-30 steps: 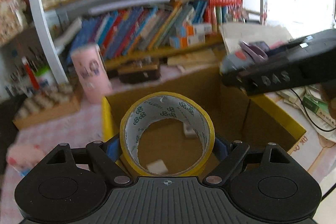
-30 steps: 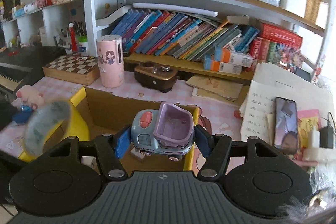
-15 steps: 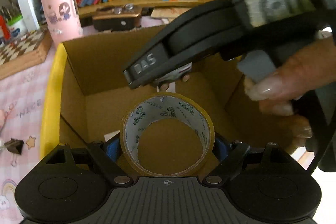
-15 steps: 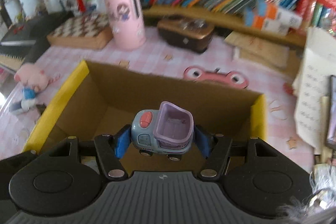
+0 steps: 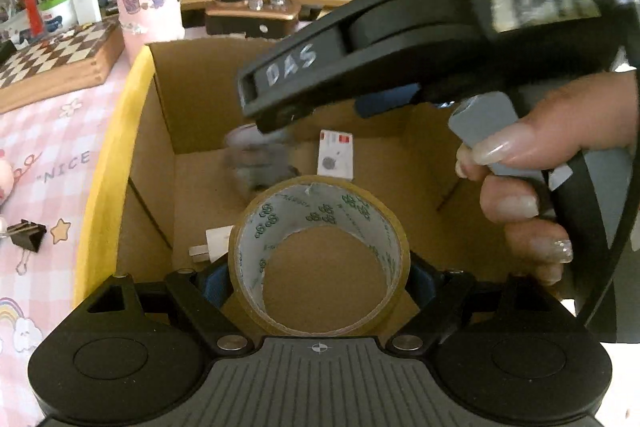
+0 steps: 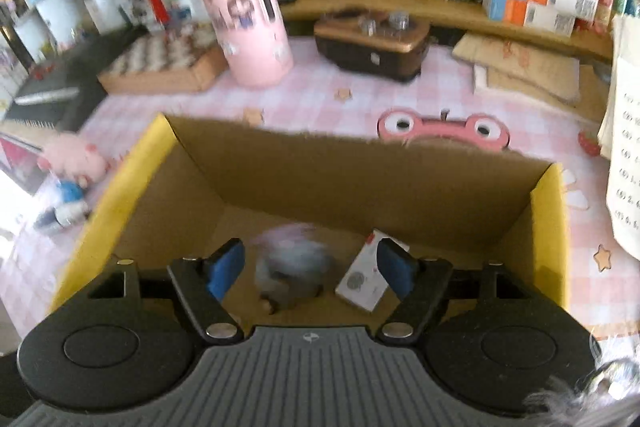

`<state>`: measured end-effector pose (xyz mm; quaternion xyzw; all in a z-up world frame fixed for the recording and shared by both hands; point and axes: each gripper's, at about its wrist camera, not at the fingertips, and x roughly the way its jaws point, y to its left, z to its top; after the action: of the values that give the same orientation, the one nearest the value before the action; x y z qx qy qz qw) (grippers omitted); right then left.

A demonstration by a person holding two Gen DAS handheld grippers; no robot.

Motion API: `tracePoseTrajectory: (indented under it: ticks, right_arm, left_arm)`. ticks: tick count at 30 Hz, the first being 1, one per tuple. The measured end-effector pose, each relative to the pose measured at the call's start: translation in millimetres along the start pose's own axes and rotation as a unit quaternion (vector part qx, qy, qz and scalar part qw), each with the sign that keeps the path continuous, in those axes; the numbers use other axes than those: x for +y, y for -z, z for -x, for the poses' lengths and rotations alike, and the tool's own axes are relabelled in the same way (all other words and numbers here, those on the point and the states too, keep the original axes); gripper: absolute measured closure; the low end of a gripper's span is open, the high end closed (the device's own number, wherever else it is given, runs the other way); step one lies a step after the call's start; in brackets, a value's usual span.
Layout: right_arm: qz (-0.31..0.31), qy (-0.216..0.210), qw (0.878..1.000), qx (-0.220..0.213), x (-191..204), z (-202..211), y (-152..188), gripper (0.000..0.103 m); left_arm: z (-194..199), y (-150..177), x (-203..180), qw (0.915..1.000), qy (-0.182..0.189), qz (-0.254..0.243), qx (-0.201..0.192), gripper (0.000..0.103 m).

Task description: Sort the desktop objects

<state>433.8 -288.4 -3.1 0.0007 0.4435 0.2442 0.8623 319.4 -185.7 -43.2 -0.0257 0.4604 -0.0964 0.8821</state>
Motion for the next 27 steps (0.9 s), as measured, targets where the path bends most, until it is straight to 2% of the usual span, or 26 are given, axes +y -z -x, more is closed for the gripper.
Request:
tracePoseTrajectory:
  ticks: [2, 5, 8, 12, 17, 21, 24, 27]
  right_arm:
    - [0.001, 0.001, 1.0, -0.02, 1, 13, 0, 0.03]
    - [-0.003, 0.003, 0.998, -0.058, 1, 41, 6, 0.03]
    - [-0.028, 0.013, 0.995, -0.099, -3, 71, 17, 0.031]
    - [-0.046, 0.029, 0.989, -0.134, -5, 102, 33, 0.033]
    - [-0.048, 0.055, 0.982, -0.176, 1, 131, 56, 0.034]
    - [-0.043, 0.081, 0.973, -0.212, 7, 154, 74, 0.034]
    - [-0.029, 0.104, 0.965, -0.238, 12, 169, 89, 0.034]
    - [-0.026, 0.121, 0.961, -0.247, 16, 177, 105, 0.034]
  left_arm:
    - [9, 1, -3, 0.9999, -0.002, -0.003, -0.015, 0.015]
    - [29, 2, -12, 0.9966, -0.015, -0.033, -0.074, 0.01]
    - [50, 7, -20, 0.9892, -0.038, -0.061, -0.127, 0.007]
    - [73, 12, -18, 0.9856, -0.037, -0.049, -0.157, 0.007]
    - [95, 15, -8, 0.9823, -0.038, -0.032, -0.18, 0.007]
    - [107, 21, 5, 0.9873, -0.062, -0.012, -0.146, 0.007]
    - [123, 31, 17, 0.9847, -0.065, 0.012, -0.161, 0.007]
    - [137, 43, 26, 0.9798, -0.083, 0.033, -0.179, 0.006]
